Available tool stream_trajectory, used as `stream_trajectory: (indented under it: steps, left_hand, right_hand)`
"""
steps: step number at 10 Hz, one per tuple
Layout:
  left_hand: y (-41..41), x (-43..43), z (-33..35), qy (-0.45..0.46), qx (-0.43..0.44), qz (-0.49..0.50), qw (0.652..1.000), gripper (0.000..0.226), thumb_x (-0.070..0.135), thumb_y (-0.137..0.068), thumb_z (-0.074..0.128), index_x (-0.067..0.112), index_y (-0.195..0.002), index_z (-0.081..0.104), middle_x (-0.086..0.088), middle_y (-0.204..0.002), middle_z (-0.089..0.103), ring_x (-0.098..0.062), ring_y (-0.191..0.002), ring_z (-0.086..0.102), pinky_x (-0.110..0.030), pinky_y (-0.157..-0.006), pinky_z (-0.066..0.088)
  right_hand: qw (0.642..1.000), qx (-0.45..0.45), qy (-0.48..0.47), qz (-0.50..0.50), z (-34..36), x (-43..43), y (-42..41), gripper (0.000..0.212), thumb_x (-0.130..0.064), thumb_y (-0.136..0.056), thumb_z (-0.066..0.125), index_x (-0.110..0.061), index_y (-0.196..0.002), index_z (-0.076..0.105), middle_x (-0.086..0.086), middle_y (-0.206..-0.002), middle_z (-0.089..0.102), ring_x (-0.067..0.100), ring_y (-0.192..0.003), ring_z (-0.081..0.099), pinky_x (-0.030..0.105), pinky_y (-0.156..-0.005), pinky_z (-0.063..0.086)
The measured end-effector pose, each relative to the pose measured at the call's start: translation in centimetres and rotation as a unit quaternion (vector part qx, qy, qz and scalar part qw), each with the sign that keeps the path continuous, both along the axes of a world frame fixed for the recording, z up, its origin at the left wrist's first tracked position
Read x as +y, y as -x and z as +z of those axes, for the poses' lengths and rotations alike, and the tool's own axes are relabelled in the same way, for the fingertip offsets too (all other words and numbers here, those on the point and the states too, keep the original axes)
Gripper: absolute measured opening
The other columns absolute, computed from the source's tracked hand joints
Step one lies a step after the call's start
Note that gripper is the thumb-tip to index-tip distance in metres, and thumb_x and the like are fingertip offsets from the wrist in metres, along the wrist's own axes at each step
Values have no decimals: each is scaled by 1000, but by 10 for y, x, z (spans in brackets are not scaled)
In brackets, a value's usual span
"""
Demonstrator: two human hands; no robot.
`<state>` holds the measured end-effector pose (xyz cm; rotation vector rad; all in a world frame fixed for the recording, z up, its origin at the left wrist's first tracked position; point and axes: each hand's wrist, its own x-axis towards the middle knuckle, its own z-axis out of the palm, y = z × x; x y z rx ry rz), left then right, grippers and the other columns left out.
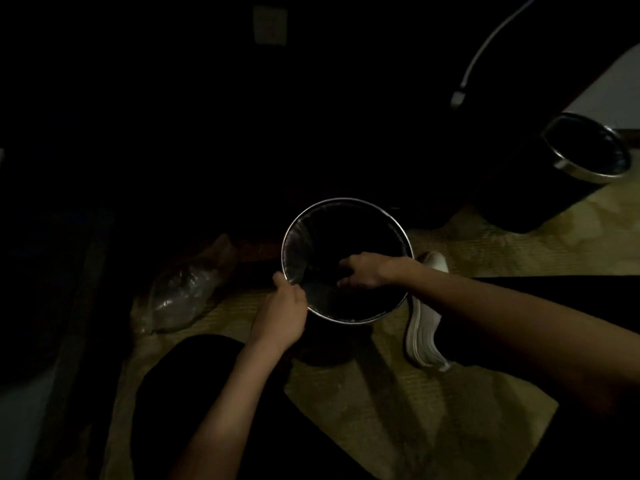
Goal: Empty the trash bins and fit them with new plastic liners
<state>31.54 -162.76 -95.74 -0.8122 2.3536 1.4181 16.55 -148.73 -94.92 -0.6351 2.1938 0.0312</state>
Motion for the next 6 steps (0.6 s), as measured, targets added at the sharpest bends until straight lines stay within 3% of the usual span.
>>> stream_trajectory:
  steps: [1, 2, 3, 4, 5, 6]
  left_hand:
    - [3, 0, 8, -3, -2, -8, 1000, 15, 28, -104, 29, 14, -106, 33, -18, -81, 67, -32, -65, 67, -51, -70, 57]
    - [8, 0, 14, 18, -11, 1, 1000, 15, 26, -104, 30, 12, -105, 35, -18, -83, 68, -31, -69, 67, -45, -73, 56]
    - [6, 4, 17, 37, -24, 16, 999, 14, 24, -105, 31, 11, -107, 37, -13, -98, 63, -35, -97, 62, -35, -75, 43]
    - [4, 3, 20, 44, -30, 24, 998, 19, 27, -106, 32, 12, -115, 41, 0, -99, 59, -30, -106, 59, -29, -77, 38]
    - [6, 9, 40, 125, -48, 27, 991, 32, 36, -106, 31, 17, -127, 47, -7, -110, 66, -29, -106, 62, -36, -87, 48]
    - [7, 26, 96, 190, 49, 73, 978, 39, 43, -104, 32, 26, -128, 57, 5, -107, 69, -13, -99, 64, -34, -86, 50]
  right_hand:
    - [998, 32, 46, -20, 26, 21, 3, 45, -46, -95, 55, -22, -133, 57, 8, -129, 63, 28, -120, 58, 34, -98, 46]
    - [994, 63, 89, -3, 38, 29, 6, 40, -42, -97, 54, -22, -132, 57, 9, -130, 63, 28, -121, 58, 35, -101, 45]
    - [991, 61, 121, 12, 38, 38, 2, 38, -40, -99, 51, -23, -133, 56, 9, -130, 62, 28, -122, 57, 36, -102, 45]
    - [985, 42, 163, 27, 34, 47, 1, 38, -41, -98, 52, -24, -132, 56, 8, -126, 64, 27, -117, 59, 36, -98, 47]
    - [975, 20, 219, 26, 45, 63, 4, 34, -37, -99, 54, -23, -130, 58, 4, -120, 66, 22, -111, 62, 36, -94, 50]
    - [956, 15, 290, -34, 92, 82, 11, 27, -32, -99, 56, -23, -123, 63, -2, -109, 69, 15, -102, 65, 29, -85, 51]
